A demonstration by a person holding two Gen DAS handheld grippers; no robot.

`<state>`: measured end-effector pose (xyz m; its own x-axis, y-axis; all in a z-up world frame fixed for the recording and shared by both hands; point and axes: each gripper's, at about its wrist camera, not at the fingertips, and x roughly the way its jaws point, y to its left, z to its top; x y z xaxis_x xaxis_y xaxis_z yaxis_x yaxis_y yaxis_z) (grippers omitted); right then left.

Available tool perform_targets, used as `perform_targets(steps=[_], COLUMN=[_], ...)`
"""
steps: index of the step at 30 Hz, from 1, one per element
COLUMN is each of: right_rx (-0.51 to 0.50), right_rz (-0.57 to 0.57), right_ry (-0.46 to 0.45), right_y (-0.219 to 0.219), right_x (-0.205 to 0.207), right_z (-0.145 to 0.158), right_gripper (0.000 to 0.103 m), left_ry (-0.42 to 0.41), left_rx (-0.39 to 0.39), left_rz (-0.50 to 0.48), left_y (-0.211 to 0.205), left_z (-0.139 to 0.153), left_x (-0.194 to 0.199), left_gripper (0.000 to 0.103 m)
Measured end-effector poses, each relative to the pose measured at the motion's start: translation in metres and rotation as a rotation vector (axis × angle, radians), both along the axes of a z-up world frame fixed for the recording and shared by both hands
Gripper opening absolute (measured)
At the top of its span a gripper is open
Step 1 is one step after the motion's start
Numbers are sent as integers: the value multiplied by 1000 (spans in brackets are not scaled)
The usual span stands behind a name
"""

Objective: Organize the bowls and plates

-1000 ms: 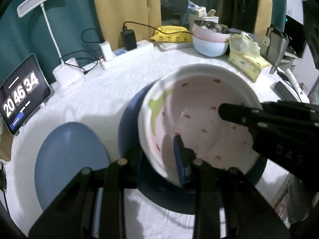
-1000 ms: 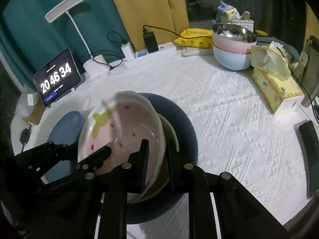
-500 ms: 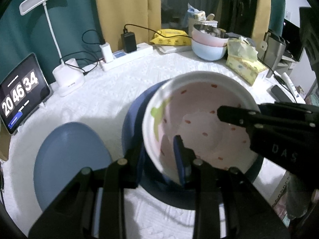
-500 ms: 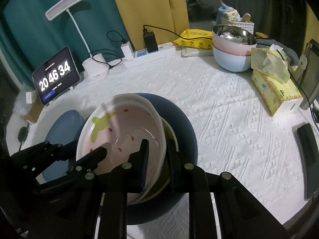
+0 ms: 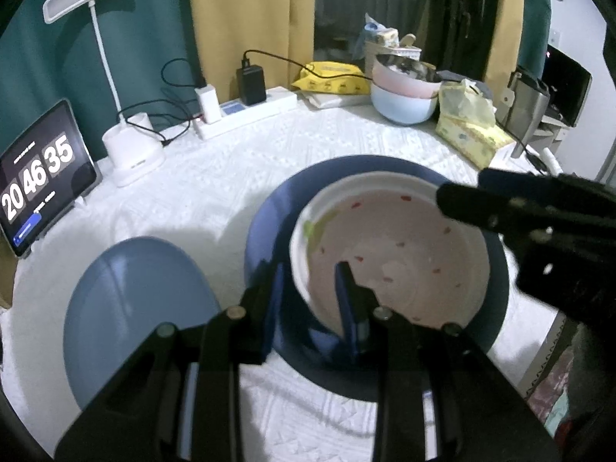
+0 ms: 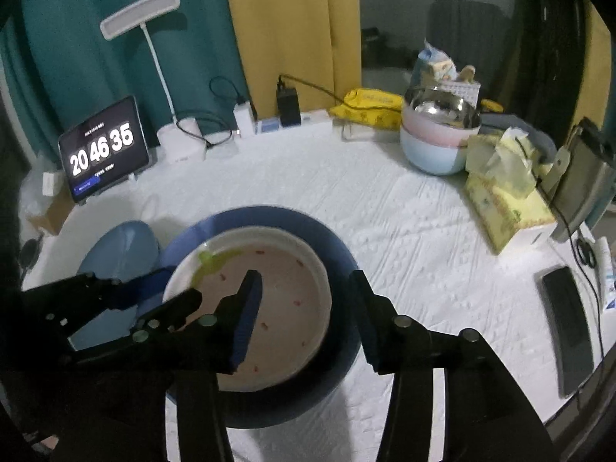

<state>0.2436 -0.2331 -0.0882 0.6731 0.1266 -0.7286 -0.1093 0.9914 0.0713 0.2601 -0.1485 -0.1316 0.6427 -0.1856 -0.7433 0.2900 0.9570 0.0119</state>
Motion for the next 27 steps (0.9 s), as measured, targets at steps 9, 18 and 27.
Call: perform_targets(steps=[9,18,27], right_rx=[-10,0,1], right_rz=[-2,-12,-57], right_ry=[-6,-27,-63], right_y=[-1,-13,-34], right_x=[-1,-4,-10], right_z=[5,13,21], right_gripper=[49,49,49], left_ry=[-32,-113,-109], left_rx=[-43,-71,-134], left_rz=[14,38,55], left_y=[11,34,57], left_z=[14,30,20], left_x=[-4,-8,-4], left_gripper=[33,45,61])
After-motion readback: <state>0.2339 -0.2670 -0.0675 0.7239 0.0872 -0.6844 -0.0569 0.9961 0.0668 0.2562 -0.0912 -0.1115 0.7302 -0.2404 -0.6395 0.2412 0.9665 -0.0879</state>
